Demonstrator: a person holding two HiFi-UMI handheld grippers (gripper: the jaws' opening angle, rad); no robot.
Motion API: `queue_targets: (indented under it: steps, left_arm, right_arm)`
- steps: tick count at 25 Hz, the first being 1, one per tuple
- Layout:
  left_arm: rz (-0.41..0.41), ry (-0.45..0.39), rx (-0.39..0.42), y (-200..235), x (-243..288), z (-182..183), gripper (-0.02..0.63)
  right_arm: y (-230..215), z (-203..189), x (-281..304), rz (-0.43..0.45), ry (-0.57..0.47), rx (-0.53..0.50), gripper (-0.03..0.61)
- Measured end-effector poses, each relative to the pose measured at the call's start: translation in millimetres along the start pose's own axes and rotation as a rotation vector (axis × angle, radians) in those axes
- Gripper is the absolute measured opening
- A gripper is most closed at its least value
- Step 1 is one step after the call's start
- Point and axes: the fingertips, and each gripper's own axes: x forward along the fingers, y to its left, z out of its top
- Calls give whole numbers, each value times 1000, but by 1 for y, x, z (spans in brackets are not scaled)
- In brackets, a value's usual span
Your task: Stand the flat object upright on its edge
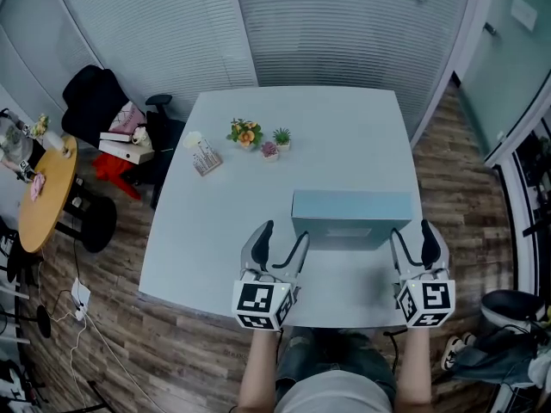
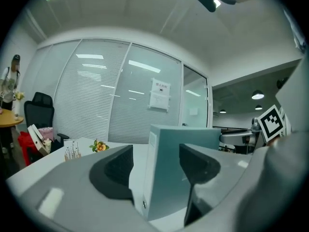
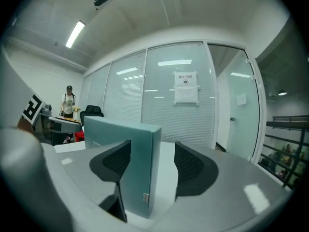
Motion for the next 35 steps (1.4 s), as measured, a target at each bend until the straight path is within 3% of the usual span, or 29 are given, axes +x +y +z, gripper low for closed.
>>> queue_targets:
  steps: [8,12,20,24,35]
  left_arm:
    - [39,-111,-2,4,-17,52,235]
    - [62,-128,26,10,-17,68,221]
    - [128,-126,68,20,-12,81,99]
    - [172,-126,77,23,-12,82,2]
    - [191,-121,69,23,-13,83,0]
  right_arm:
    - [-15,48,-19,-65,-128,-10,202]
    - [-26,62,-22,-102,-164,1,153]
    - [-39,70,-21,-142,-182,11,24]
    - [-41,69,-21,-141,-179,19,23]
    - [-40,64,-19,-129,-166,20,23]
